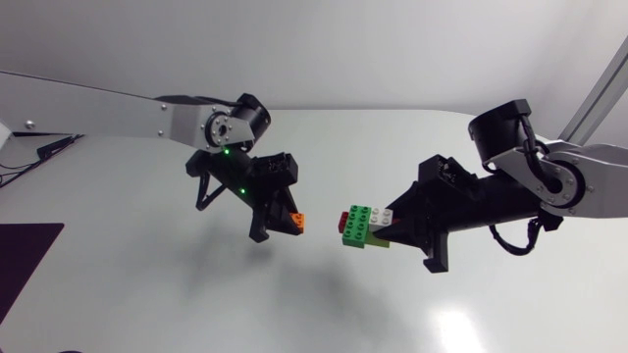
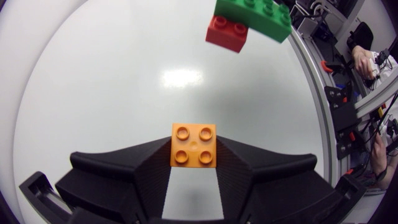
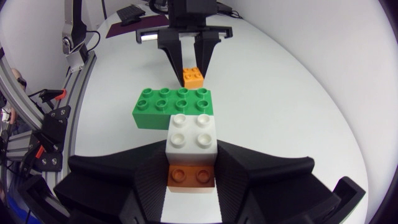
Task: Separate the duplo bricks
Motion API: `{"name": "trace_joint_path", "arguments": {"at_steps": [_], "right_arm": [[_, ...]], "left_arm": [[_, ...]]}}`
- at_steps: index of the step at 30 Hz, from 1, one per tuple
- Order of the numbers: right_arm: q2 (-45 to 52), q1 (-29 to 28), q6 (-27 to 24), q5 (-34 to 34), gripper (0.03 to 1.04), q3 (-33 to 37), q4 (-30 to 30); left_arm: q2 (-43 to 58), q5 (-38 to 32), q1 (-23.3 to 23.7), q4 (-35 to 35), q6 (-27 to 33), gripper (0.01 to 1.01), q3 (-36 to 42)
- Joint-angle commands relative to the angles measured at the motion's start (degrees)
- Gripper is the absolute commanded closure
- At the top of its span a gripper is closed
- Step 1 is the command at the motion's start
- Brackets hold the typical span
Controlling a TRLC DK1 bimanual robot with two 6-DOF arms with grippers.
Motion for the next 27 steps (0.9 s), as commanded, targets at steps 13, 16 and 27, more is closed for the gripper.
{"name": "trace_joint_path", "arguments": {"at_steps": [13,16,27], "right_arm": [[-3.8,-0.7,1.0,-0.9,0.92,-1.6,-0.9],[-4.2,-0.6,1.2,-1.0,0.92,-1.7,-0.9],[-4.7,-0.8,1.3,-1.2,0.92,-3.0,-0.5]], "left_arm": [[4.6,-5.4,-1.4,15.0,-3.9,0.711,-10.2],[4.9,-5.7,-1.0,16.1,-4.6,0.707,-10.2],[7.0,-5.7,-0.7,17.9,-6.2,0.593,-10.4]]}}
